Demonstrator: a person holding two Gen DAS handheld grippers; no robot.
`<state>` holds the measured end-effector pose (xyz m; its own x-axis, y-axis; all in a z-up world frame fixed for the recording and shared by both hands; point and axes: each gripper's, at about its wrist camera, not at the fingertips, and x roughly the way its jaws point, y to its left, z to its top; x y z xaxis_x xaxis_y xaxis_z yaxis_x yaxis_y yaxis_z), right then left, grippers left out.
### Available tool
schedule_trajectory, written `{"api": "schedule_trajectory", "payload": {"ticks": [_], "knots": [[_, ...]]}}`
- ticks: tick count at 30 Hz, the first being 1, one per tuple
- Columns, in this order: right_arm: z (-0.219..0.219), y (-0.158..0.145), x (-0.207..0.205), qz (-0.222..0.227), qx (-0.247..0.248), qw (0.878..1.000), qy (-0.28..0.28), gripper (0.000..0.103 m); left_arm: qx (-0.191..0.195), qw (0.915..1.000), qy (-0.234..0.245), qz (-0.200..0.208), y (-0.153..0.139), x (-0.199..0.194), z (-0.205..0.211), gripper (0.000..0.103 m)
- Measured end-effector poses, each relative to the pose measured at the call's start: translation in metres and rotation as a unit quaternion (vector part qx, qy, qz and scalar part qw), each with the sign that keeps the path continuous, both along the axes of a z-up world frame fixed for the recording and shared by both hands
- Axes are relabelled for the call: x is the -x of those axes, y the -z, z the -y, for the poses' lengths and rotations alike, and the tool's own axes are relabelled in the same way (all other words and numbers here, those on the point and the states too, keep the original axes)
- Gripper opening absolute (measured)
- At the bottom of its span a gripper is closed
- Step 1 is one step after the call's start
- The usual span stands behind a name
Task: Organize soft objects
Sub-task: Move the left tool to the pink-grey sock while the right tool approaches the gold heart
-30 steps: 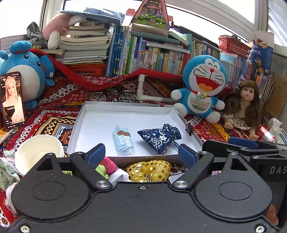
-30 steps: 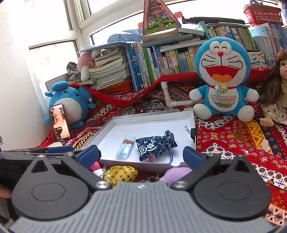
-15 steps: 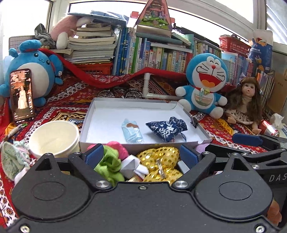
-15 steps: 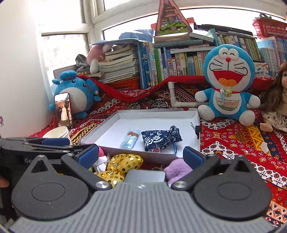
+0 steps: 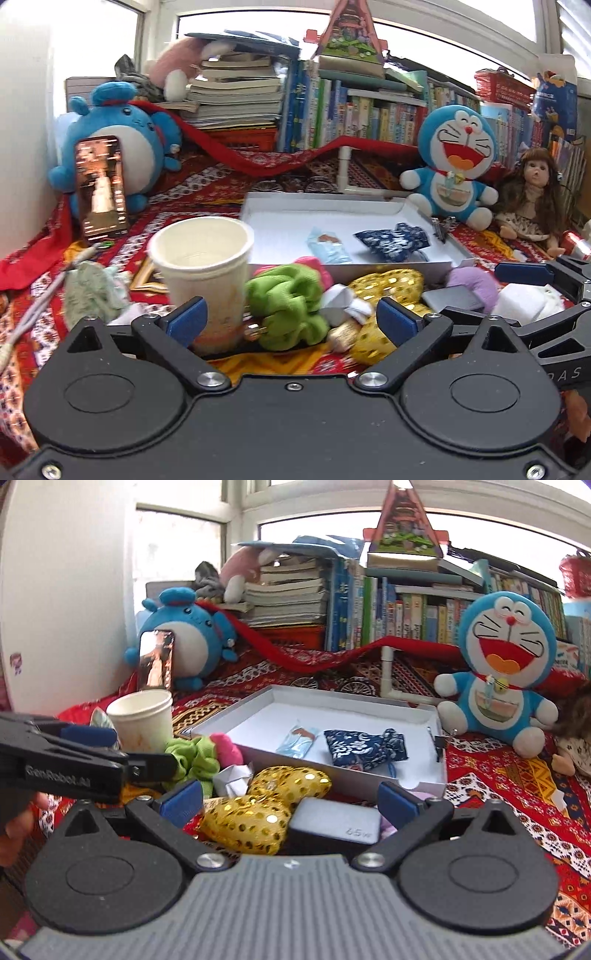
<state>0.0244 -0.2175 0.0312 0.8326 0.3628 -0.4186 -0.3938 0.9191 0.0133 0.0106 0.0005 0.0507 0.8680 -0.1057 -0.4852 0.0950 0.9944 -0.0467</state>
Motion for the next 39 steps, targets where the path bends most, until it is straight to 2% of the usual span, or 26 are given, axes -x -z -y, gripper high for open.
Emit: {"api": "schedule_trajectory", "payload": {"ticks": [13,25,39], "knots": [[-0.045,0.020,0.006,0.034,0.118,0.992,-0.015,0.103,-0.041,0.9954,-0.086,0.009,0.023,0.013,-0.047,0.100],[-0.073,0.035,-0.001,0.049,0.195,0.979,-0.023,0.103,-0.012,0.9905,-0.137,-0.011,0.039,-0.003,-0.075,0.100],[-0.082,0.038,-0.025,0.023,0.226,0.973,-0.043,0.103,0.017,0.9892,-0.141,-0.035,0.053,-0.020,-0.083,0.100]]}}
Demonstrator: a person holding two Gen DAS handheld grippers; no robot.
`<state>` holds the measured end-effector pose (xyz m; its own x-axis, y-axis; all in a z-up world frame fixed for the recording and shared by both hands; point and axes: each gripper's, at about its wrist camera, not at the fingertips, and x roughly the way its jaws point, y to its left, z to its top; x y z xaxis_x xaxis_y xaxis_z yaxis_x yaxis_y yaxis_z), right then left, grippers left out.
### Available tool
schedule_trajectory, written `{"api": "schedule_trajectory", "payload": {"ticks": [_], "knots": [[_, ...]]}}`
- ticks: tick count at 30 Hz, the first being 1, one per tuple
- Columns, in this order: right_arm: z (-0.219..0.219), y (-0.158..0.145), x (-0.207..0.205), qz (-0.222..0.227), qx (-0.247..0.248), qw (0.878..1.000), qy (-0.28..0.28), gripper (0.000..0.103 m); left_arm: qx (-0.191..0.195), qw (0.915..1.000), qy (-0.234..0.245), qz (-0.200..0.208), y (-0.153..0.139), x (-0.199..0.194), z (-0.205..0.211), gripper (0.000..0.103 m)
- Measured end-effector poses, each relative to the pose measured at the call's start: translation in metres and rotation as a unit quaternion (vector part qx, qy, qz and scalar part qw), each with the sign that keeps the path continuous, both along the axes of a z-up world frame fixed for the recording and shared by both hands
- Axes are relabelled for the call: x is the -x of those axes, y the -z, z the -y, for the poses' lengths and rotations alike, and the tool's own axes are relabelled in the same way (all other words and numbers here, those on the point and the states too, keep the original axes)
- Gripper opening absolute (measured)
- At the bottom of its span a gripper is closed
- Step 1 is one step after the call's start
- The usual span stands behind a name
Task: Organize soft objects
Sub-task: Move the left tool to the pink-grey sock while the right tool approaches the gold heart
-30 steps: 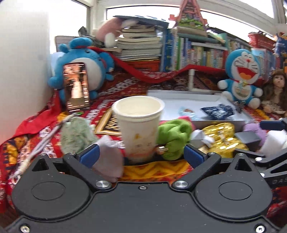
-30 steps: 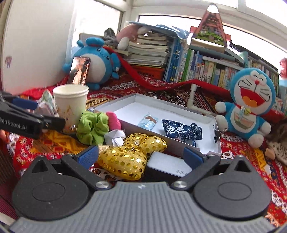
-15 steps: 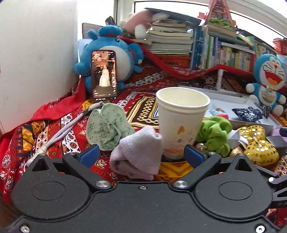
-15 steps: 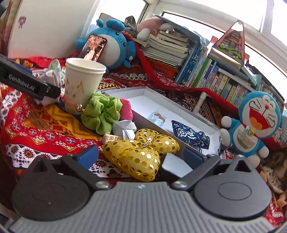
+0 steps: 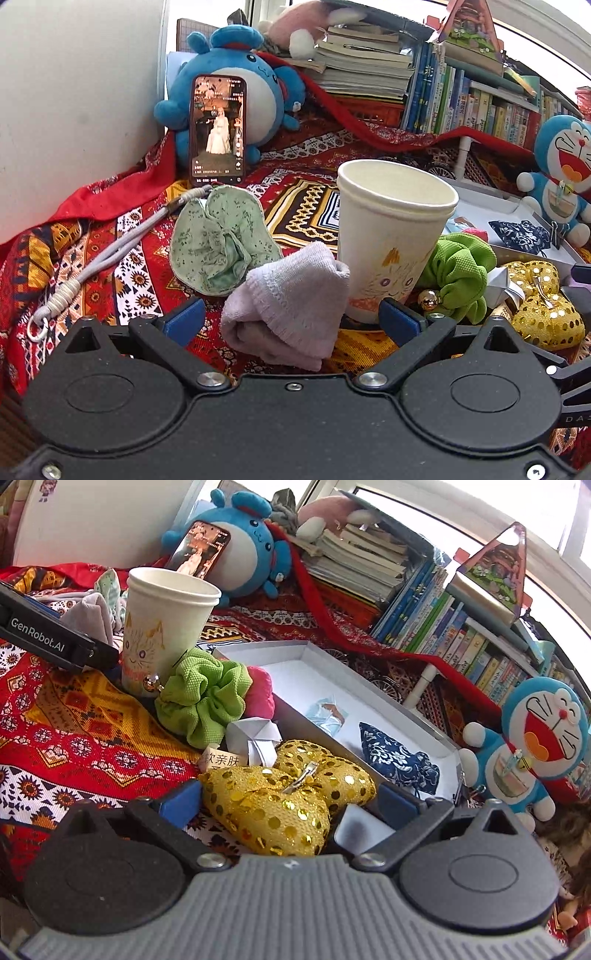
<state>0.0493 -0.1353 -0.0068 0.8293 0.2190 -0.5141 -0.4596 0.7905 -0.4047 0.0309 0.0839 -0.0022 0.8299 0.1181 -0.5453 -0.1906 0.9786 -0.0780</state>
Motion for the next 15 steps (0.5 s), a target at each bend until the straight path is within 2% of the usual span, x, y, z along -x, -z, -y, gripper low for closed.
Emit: {"api": "schedule_trajectory", "payload": {"ticks": [11,15], "knots": [[0.005,-0.004,-0.027,-0.072,-0.027,0.997,-0.002,0.103,0.018,0.9998,0.004,-0.012,0.005,-0.006,-0.005,0.098],[0.006,-0.004,-0.032,-0.087,-0.033,0.996,0.005,0.103,0.016,0.9998,0.006,-0.014,0.006,-0.007,-0.005,0.088]]}}
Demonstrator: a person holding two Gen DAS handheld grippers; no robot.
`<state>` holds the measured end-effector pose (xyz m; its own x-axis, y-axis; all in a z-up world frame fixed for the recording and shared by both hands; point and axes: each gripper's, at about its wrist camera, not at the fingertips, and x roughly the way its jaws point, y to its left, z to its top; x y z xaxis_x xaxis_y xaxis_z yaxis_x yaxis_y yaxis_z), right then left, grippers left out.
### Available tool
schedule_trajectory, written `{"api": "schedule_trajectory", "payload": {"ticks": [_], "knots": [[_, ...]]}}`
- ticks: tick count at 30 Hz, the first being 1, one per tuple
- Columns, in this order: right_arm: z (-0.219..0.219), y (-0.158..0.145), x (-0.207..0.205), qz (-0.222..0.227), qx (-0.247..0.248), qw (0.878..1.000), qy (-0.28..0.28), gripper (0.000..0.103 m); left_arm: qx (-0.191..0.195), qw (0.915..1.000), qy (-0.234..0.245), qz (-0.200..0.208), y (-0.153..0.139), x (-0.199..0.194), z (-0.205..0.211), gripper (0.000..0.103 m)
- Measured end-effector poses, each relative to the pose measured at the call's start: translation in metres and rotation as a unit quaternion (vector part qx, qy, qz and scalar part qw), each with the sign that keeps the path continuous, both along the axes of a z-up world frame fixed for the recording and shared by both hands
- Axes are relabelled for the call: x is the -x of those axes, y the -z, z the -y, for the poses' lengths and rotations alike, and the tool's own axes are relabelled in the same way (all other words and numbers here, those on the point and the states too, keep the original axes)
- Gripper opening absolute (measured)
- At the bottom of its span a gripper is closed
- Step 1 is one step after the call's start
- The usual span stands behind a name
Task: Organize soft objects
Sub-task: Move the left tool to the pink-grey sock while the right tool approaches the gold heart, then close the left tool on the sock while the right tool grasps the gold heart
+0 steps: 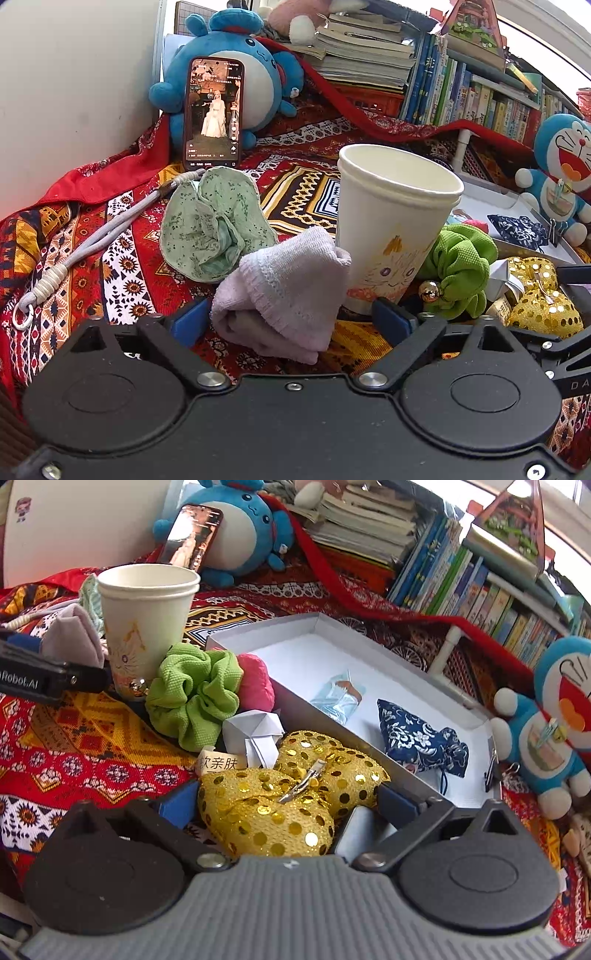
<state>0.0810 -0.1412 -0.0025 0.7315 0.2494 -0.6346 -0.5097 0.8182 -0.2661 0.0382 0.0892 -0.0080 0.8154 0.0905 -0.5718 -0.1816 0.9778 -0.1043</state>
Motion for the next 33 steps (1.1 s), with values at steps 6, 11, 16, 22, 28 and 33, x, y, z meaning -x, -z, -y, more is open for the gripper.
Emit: {"api": "schedule_trajectory", "payload": {"ticks": [6,11,16,22,28,33], "knots": [[-0.003,0.001,-0.001,0.001,0.010,1.000,-0.004,0.103,-0.026,0.9996,-0.010,0.003,0.001,0.003,0.005,0.059],[-0.004,0.000,-0.002,-0.001,0.010,1.000,0.003,0.103,-0.023,0.9996,-0.015,0.006,-0.001,0.006,0.002,0.050],[-0.007,-0.002,0.009,0.020,0.018,1.000,0.003,0.103,-0.019,0.9996,-0.018,0.007,-0.003,0.008,0.001,0.048],[-0.010,-0.001,0.029,0.064,0.046,0.997,-0.003,0.102,-0.018,0.9997,-0.017,0.007,-0.004,0.010,0.002,0.048],[-0.009,-0.001,0.045,0.092,0.054,0.994,0.000,0.096,-0.017,0.9997,-0.015,0.011,-0.008,0.014,0.005,0.048],[-0.011,0.003,0.055,0.103,0.081,0.991,-0.013,0.088,-0.019,0.9996,-0.013,0.017,-0.011,0.017,0.007,0.048]]}}
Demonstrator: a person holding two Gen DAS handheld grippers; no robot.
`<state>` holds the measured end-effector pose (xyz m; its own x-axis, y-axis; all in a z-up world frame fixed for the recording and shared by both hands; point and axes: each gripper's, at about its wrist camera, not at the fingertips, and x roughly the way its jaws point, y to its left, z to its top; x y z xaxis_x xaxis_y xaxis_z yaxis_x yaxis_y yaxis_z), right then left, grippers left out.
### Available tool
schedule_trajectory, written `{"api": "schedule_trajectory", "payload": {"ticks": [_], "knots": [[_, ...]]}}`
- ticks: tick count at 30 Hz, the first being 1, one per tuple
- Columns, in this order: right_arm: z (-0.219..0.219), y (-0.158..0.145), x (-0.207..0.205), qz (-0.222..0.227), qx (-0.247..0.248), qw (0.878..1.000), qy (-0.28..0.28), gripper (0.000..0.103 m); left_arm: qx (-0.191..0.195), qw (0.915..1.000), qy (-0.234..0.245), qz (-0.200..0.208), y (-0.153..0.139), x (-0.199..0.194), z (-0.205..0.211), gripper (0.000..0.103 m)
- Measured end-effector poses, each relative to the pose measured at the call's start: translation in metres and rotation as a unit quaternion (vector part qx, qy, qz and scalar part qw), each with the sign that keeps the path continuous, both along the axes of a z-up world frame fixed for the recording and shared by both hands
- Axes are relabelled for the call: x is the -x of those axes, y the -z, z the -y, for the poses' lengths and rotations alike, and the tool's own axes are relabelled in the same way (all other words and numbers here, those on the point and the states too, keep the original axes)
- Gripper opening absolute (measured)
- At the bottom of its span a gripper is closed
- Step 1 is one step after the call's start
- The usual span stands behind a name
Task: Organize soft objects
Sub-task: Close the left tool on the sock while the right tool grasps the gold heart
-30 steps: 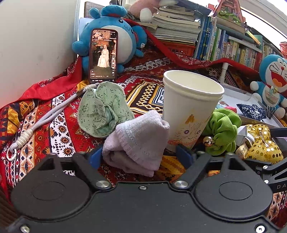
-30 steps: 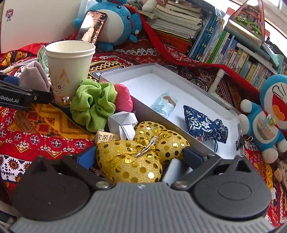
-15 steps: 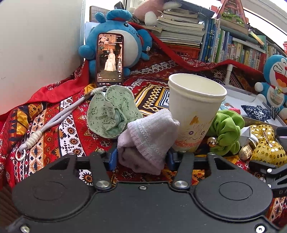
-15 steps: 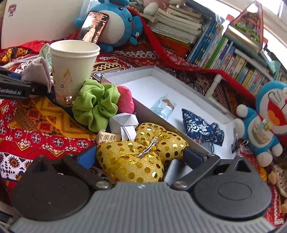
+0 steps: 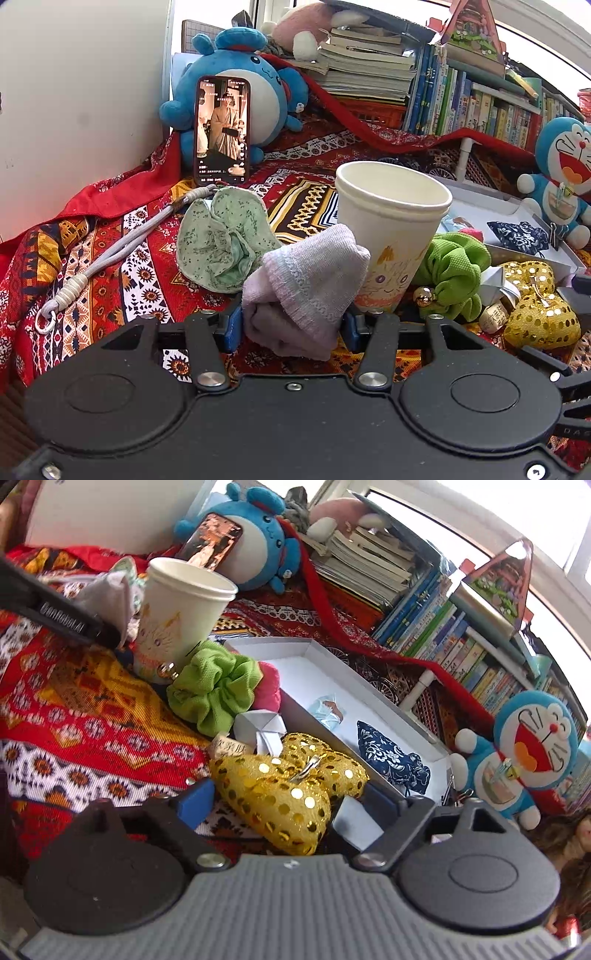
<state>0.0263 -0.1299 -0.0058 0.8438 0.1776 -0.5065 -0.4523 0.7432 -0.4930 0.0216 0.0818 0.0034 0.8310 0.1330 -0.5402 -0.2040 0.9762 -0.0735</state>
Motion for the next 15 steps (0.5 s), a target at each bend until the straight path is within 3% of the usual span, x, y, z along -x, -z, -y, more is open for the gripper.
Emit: {"api": "schedule_trajectory", "payload": {"ticks": [6,10,15], "knots": [[-0.001,0.004,0.003,-0.002,0.007,1.000,-0.009,0.074,0.000,1.0000,0.002,0.002,-0.003,0.002,0.002,0.048],[-0.003,0.003,0.006,0.003,0.005,1.000,-0.011,0.054,0.000,1.0000,0.002,0.008,-0.006,0.003,0.000,0.048],[0.000,-0.006,0.010,0.018,-0.023,1.000,-0.008,0.047,0.001,0.9998,0.001,0.018,-0.014,0.006,-0.001,0.048]]}}
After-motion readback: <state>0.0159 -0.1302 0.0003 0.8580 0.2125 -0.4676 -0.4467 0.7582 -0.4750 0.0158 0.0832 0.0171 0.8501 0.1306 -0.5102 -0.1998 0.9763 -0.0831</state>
